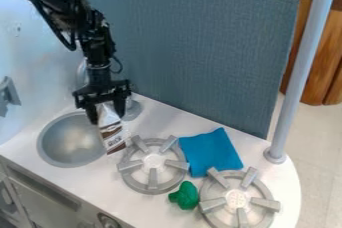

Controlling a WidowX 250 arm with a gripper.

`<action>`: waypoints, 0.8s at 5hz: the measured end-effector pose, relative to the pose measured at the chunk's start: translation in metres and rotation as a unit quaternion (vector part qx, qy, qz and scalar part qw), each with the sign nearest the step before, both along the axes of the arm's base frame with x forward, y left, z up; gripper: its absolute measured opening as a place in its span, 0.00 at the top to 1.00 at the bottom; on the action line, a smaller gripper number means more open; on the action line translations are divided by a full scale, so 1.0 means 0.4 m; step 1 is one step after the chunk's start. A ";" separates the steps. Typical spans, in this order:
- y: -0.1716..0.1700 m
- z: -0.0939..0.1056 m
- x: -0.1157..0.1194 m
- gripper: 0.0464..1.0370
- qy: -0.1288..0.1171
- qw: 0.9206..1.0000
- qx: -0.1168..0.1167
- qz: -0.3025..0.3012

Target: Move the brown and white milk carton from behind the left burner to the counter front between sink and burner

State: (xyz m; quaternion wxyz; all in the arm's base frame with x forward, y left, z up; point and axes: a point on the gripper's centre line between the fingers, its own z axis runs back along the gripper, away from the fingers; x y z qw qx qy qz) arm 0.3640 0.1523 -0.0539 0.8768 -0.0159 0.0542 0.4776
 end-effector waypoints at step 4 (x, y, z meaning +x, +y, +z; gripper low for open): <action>0.065 -0.003 -0.098 0.22 0.012 1.000 0.013 -0.006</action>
